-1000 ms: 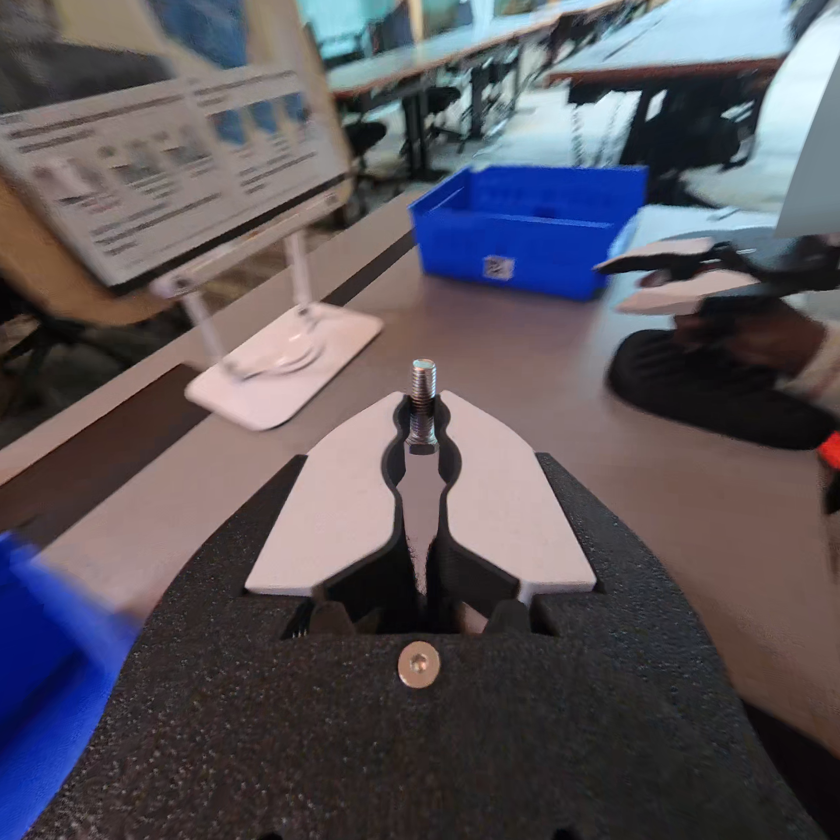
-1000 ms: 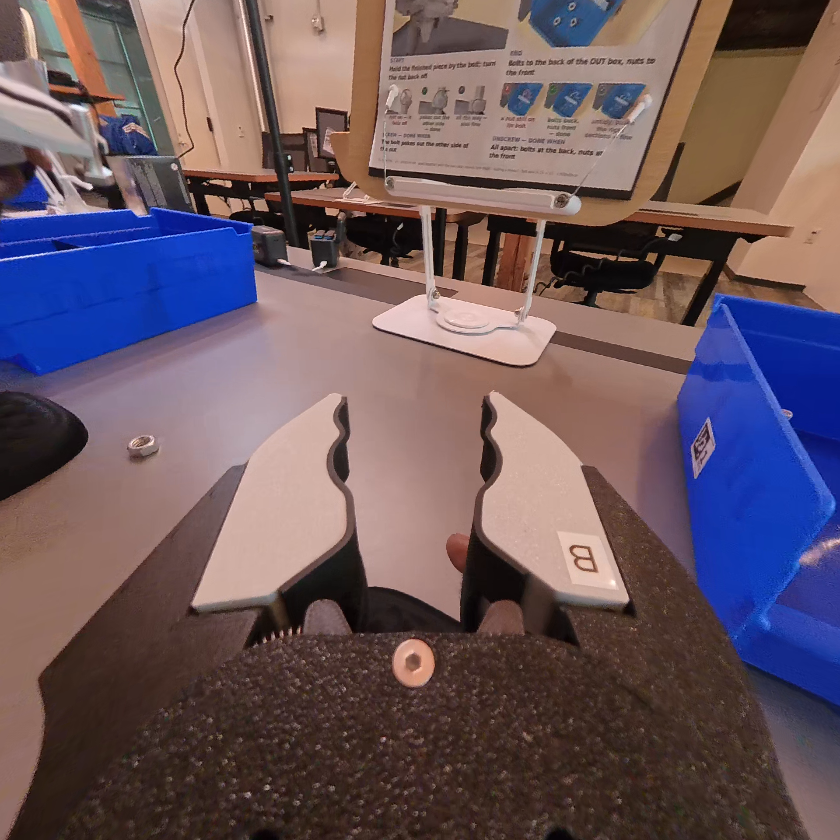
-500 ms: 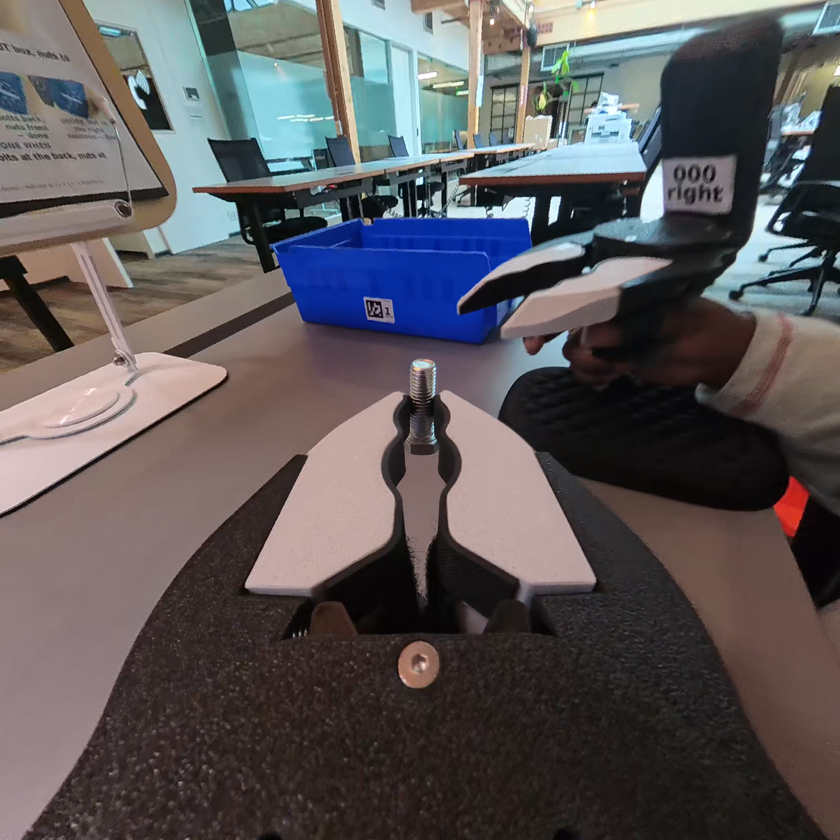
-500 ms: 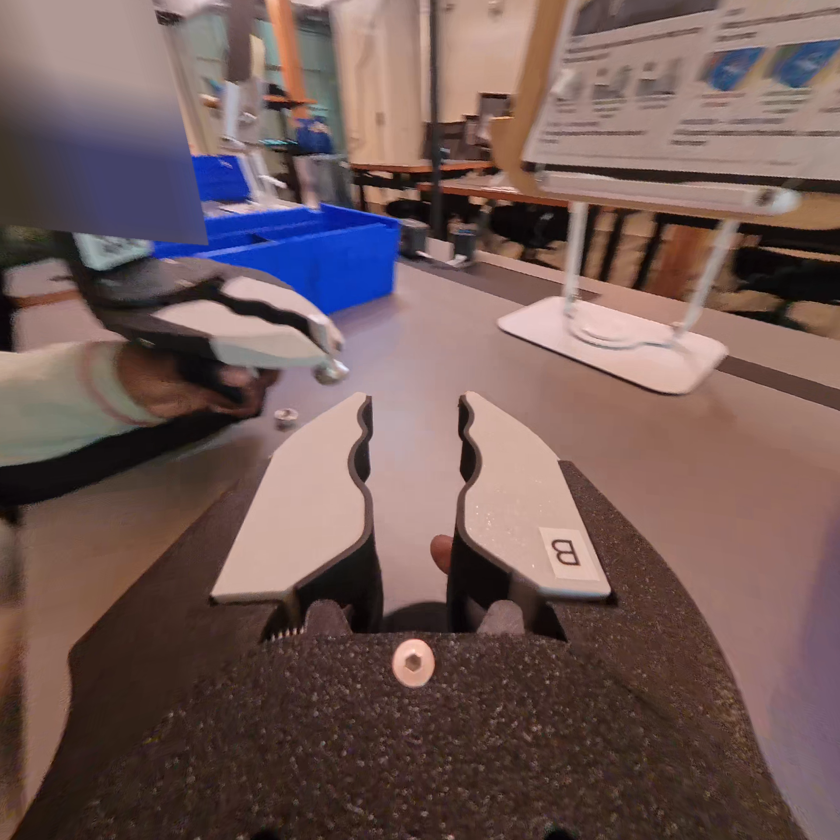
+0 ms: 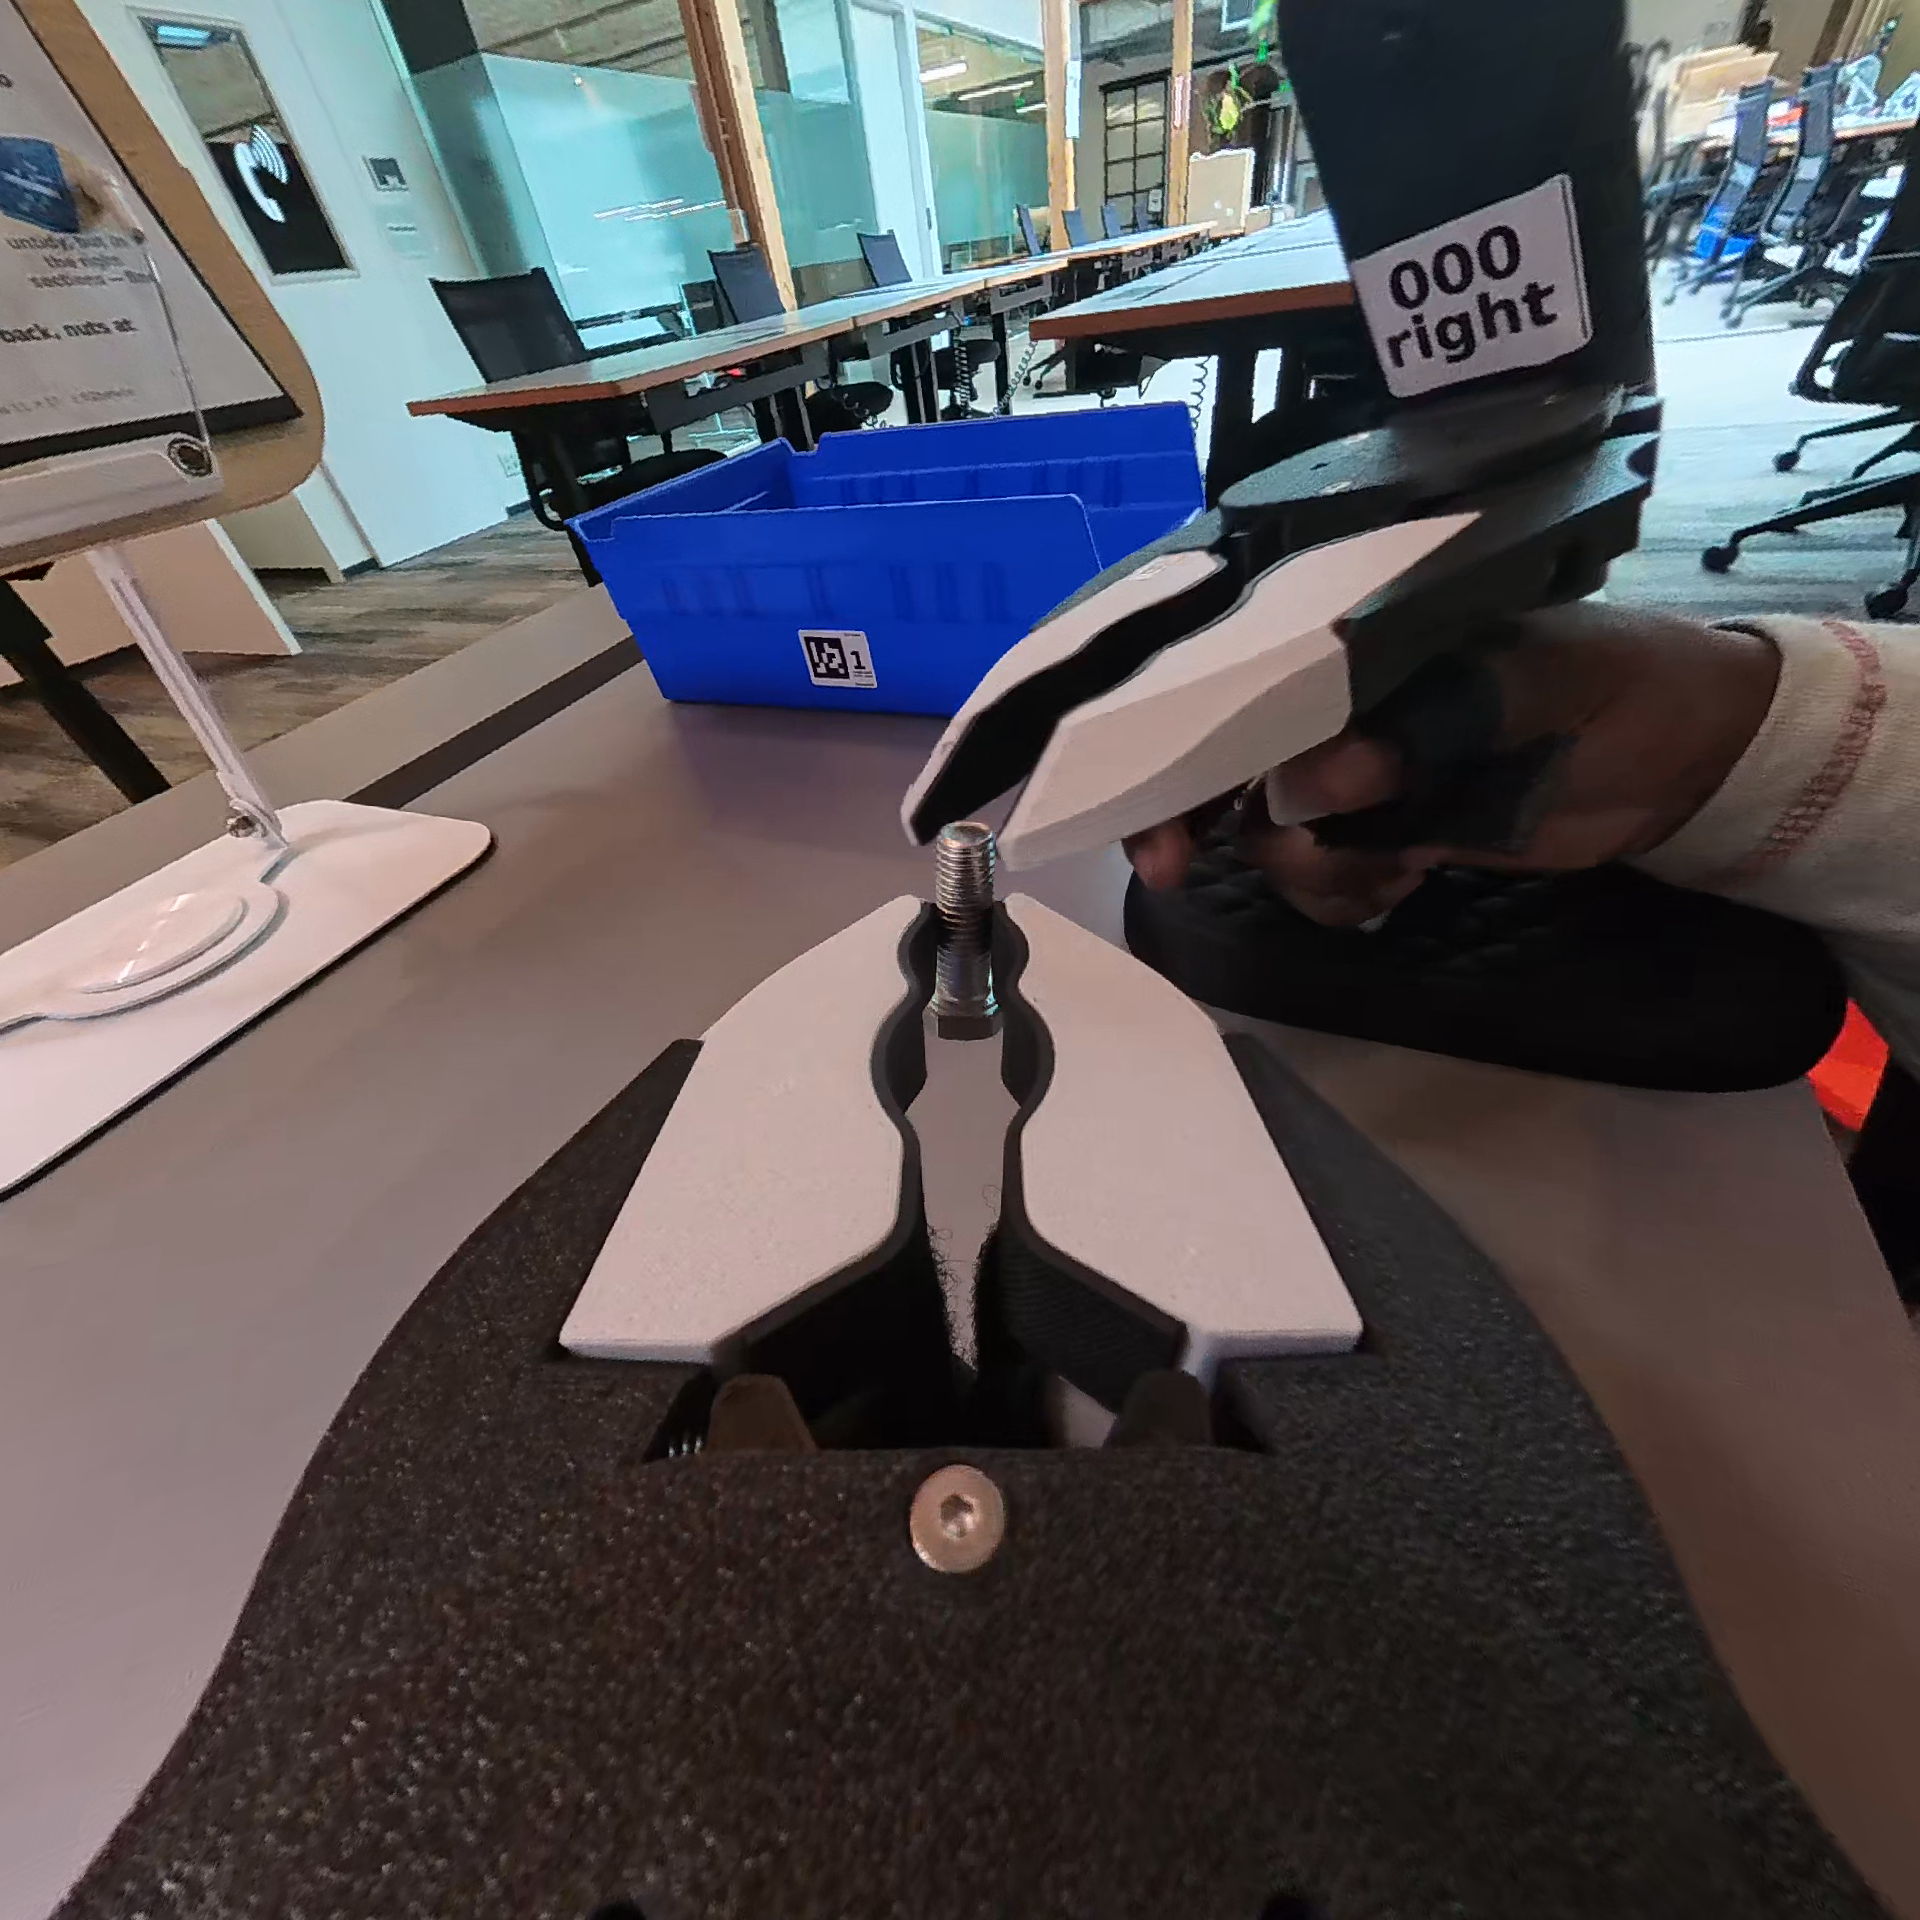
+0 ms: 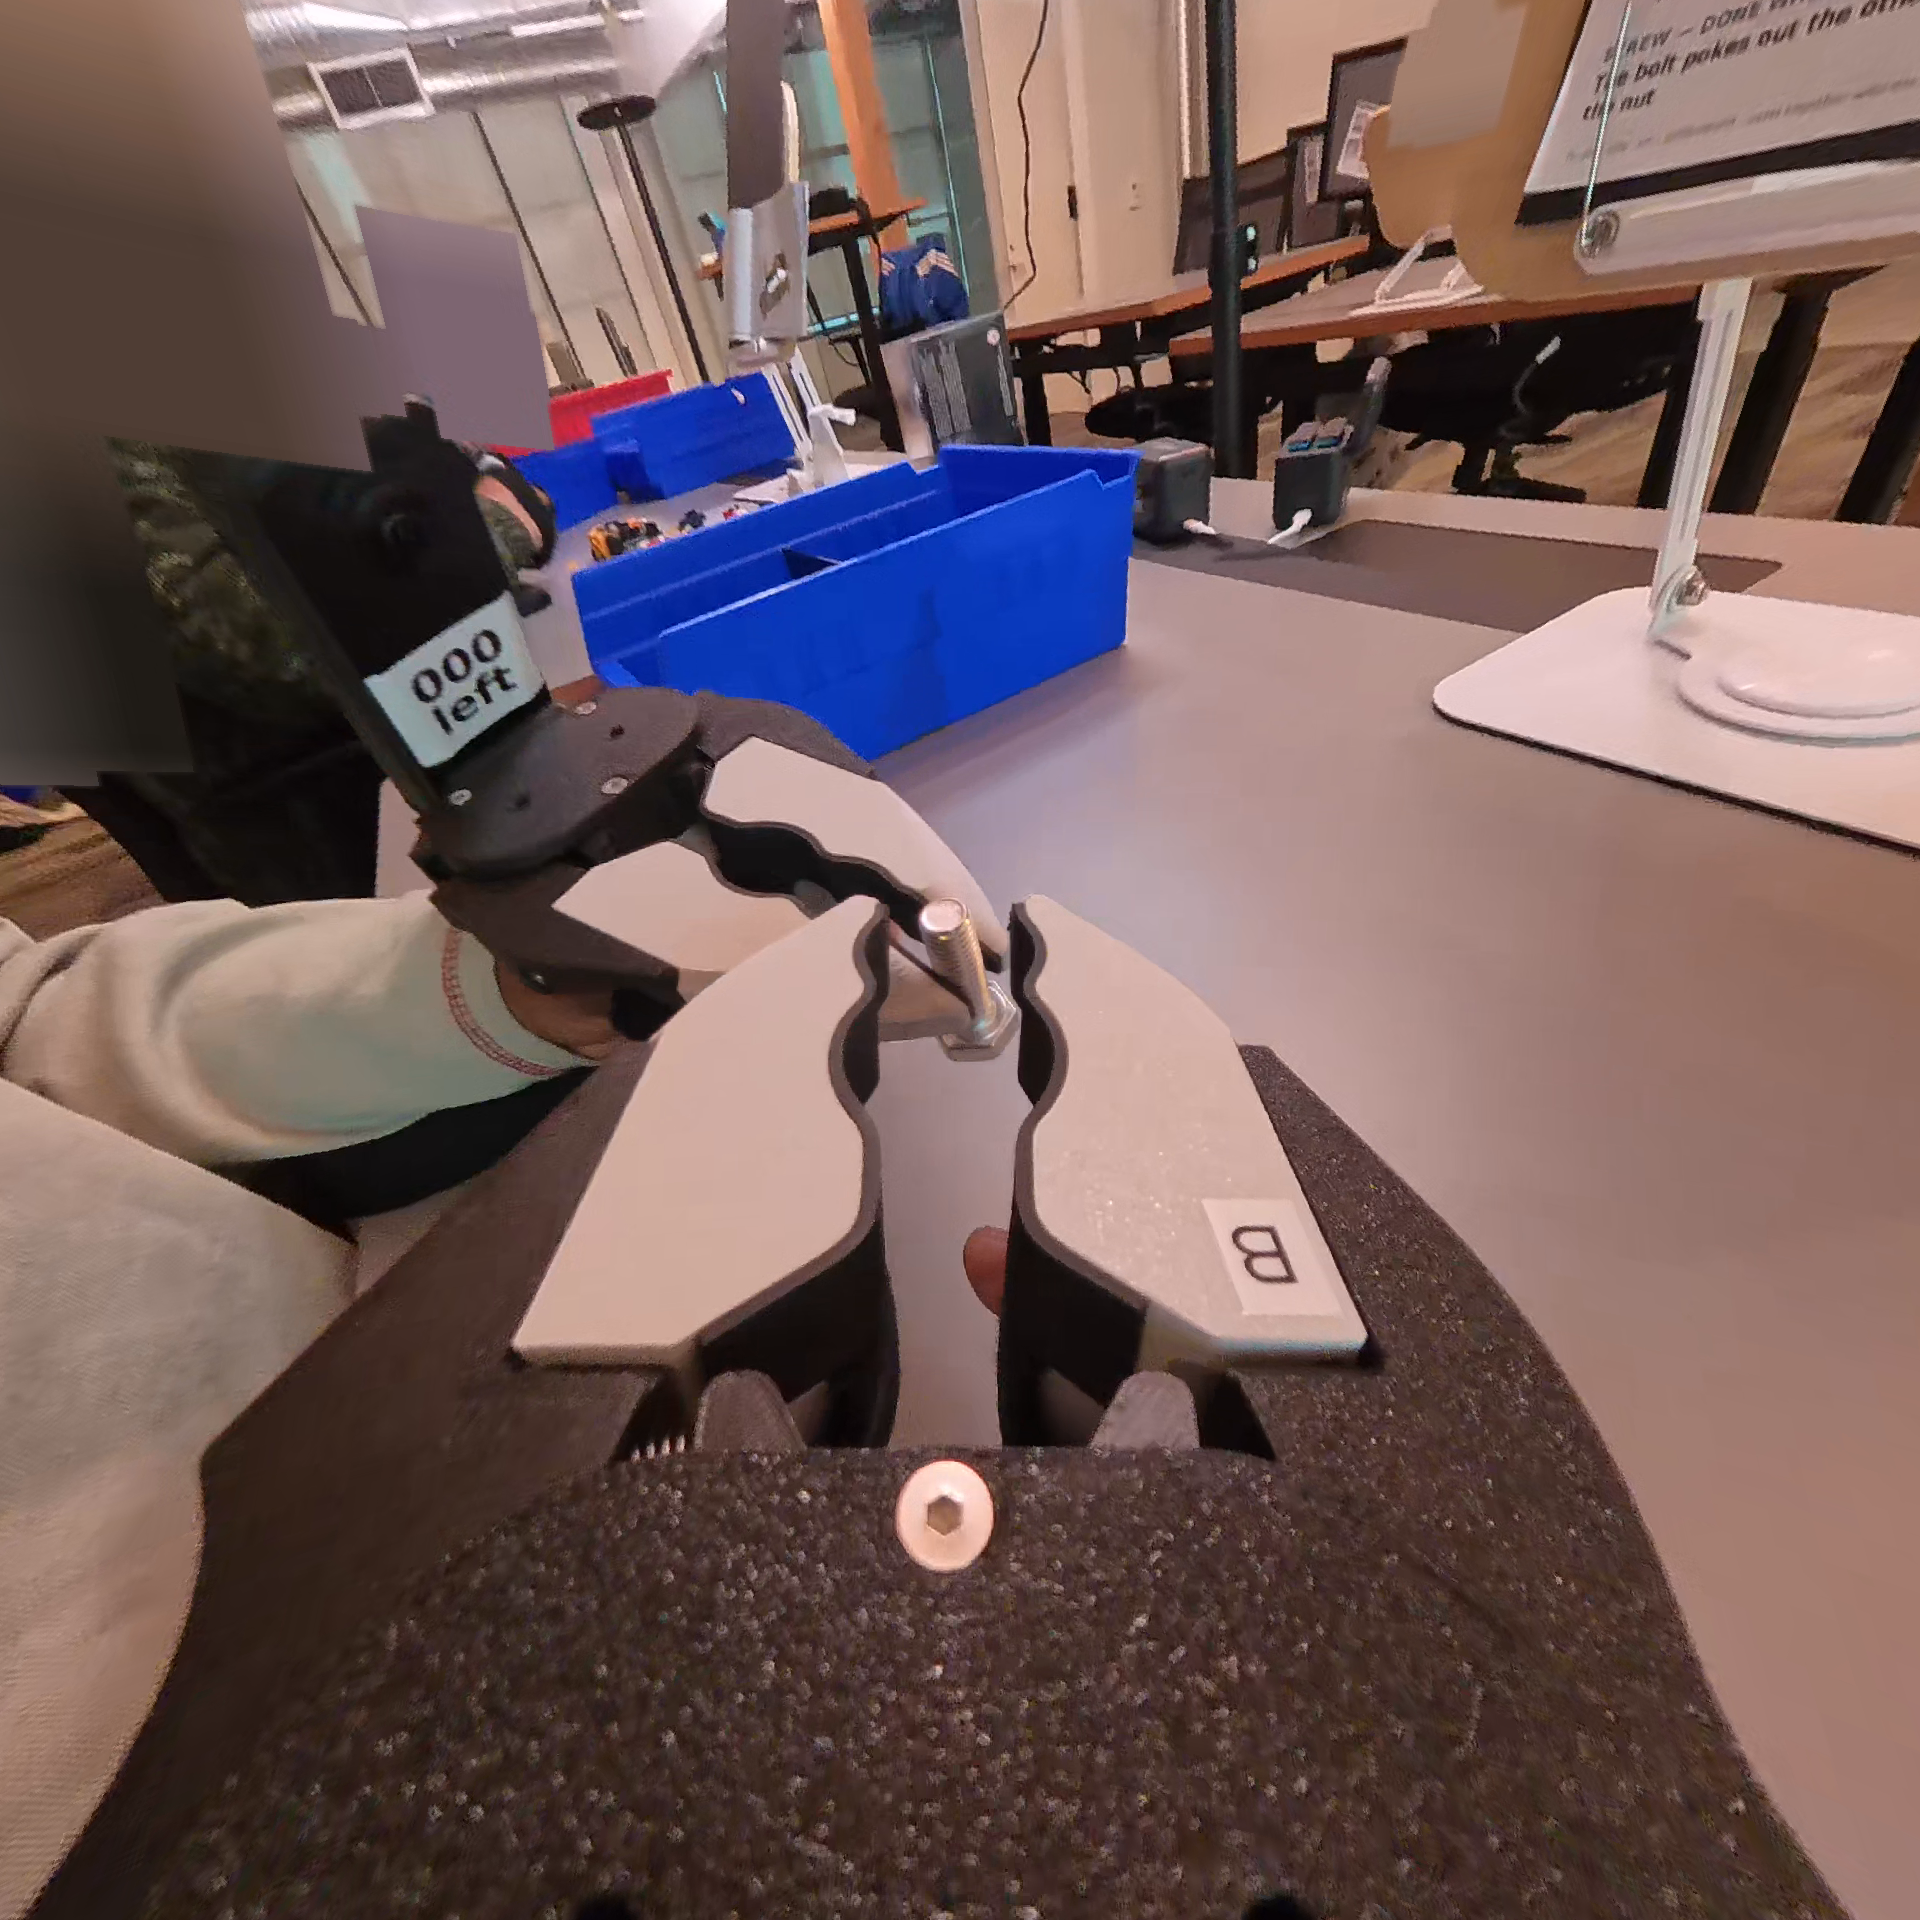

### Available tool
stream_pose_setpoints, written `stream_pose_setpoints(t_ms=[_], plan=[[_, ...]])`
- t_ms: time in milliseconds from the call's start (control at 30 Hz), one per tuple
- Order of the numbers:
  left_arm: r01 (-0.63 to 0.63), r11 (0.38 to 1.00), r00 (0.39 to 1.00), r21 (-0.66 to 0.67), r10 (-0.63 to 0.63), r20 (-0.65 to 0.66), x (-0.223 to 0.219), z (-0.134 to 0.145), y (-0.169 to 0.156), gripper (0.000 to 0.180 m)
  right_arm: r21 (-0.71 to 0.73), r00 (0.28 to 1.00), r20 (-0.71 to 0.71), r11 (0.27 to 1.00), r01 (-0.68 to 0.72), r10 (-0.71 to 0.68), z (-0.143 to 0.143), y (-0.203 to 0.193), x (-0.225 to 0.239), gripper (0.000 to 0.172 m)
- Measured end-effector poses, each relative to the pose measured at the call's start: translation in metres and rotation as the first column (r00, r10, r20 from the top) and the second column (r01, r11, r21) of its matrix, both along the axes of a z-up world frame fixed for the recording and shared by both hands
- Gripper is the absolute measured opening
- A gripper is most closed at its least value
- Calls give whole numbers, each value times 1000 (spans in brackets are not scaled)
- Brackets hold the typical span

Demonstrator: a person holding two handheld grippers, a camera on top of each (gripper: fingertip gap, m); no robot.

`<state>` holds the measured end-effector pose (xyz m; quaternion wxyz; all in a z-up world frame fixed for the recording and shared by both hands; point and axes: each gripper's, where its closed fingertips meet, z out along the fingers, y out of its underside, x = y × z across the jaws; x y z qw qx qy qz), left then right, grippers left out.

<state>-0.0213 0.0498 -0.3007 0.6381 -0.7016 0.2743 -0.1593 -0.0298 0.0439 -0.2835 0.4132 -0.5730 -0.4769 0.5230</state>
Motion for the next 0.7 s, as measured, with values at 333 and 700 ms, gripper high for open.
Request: stream_pose_setpoints(t_ms=[333,700], plan=[[-9,999,1000,39,10,-22,2,4,-1,22,33,999,6,999,33,-33,3,5,3,9],[12,1000,999,6,-12,-48,9,-5,-1,36,1,999,-37,1000,-26,26,20,-4,4,9]])
